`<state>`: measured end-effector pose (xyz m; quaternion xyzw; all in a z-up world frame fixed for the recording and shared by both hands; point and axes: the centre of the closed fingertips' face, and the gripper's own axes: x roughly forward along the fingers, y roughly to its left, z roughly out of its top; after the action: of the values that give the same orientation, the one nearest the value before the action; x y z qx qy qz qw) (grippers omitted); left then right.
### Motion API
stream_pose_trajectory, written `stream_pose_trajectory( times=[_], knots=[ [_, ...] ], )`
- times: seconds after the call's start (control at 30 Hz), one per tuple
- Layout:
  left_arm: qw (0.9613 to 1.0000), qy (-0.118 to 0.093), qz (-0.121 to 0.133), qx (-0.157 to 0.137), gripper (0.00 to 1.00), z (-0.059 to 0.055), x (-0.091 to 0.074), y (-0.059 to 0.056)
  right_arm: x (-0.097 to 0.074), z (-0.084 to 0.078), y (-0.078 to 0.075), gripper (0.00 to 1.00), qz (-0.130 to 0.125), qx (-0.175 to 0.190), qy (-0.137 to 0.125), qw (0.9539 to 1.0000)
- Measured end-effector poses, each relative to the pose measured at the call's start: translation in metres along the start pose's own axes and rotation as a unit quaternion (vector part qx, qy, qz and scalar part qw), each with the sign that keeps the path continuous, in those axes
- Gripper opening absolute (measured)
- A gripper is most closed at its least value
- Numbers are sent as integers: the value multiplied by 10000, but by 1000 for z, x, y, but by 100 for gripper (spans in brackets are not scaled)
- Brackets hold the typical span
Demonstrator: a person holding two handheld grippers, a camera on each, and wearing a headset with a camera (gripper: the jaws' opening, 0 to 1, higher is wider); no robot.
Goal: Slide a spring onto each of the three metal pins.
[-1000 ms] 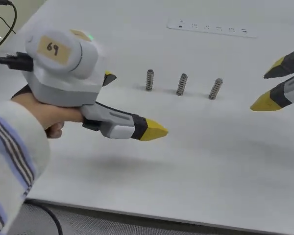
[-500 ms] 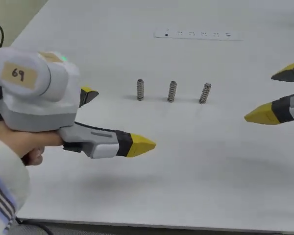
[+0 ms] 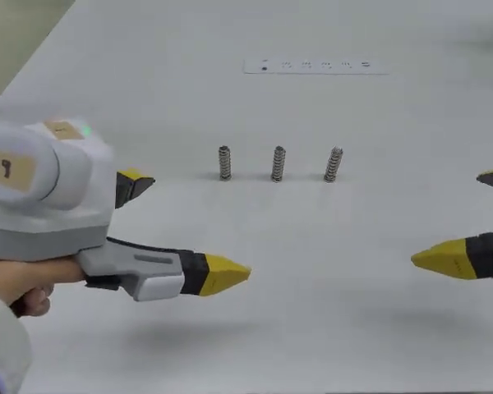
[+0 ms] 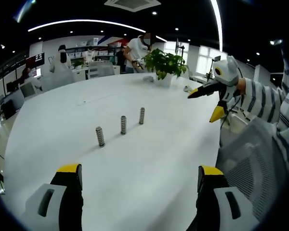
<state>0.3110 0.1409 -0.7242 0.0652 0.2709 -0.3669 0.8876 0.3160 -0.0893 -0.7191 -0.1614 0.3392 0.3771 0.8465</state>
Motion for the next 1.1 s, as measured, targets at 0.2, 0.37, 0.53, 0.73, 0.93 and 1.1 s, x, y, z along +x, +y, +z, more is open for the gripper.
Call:
stream_pose_trajectory(
  times=[0.2,0.37,0.53,0.73,0.93,1.1],
  knots=[
    [9999,115,26,-116,98,-12,-7,1,-1,-7,9,94,-59,353,-267,9990],
    [9997,217,43,-108,98,-18,-13,1,-3,-16,14,99,-111,349,-229,9991],
    [9993,324,43,-188,98,-28,-23,-2,-6,-18,12,100,-204,496,-387,9978],
    [9985,483,105,-213,98,-39,-29,0,-5,-17,10,100,-262,679,-535,9959],
    [9976,412,150,-541,98,-43,-34,0,-6,-19,10,100,-298,687,-510,9959],
    [9972,488,233,-507,98,-47,-36,2,-7,-19,11,100,-314,856,-591,9941]
  ],
)
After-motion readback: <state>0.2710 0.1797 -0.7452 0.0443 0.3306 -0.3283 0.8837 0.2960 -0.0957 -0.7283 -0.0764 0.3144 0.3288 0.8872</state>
